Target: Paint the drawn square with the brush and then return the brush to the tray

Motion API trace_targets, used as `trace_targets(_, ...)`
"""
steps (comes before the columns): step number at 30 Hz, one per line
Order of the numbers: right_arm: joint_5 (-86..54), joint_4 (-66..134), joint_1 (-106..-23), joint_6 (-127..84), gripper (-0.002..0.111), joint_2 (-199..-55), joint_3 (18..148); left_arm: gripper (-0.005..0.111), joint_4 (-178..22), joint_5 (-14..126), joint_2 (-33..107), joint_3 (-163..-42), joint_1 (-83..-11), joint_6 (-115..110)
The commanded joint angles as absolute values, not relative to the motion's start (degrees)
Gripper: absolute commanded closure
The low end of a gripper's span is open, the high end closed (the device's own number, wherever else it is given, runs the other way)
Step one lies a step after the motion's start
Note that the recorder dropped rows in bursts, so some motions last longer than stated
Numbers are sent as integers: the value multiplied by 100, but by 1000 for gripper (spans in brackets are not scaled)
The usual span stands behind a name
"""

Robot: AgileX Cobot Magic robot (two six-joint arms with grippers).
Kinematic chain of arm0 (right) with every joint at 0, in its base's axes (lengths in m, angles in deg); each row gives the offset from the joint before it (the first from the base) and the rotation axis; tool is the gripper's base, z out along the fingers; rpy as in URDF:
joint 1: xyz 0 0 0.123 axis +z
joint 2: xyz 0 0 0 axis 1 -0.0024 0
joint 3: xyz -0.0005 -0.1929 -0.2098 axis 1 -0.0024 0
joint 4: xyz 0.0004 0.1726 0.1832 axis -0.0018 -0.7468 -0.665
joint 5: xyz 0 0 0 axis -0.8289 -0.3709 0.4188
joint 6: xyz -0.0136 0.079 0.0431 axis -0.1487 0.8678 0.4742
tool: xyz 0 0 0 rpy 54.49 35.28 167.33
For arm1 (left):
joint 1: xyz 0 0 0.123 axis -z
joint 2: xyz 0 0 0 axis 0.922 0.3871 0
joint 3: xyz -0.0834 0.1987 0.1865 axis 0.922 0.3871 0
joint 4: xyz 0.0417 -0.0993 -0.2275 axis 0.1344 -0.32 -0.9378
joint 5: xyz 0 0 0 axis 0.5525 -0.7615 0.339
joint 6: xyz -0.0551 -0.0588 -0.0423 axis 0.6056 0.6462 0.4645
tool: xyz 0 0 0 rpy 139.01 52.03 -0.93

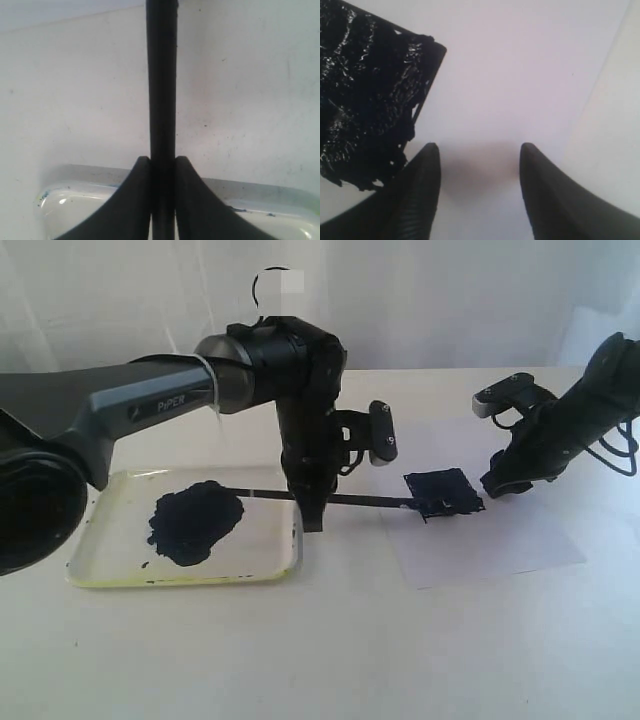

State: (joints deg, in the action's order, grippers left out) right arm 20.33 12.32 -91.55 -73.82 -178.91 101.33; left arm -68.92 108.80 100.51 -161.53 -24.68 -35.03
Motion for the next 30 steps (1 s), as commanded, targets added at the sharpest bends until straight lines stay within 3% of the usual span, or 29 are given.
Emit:
trace_targets(1,2071,1312,-9157,-7438,61,-17985,10112,107,-6813,10903,10084,-16123,-2460,-3435)
trace_targets(30,2071,1312,-9157,-7438,61,-17985,10112,107,-6274,11278,9959,-16123,-2460,-3111)
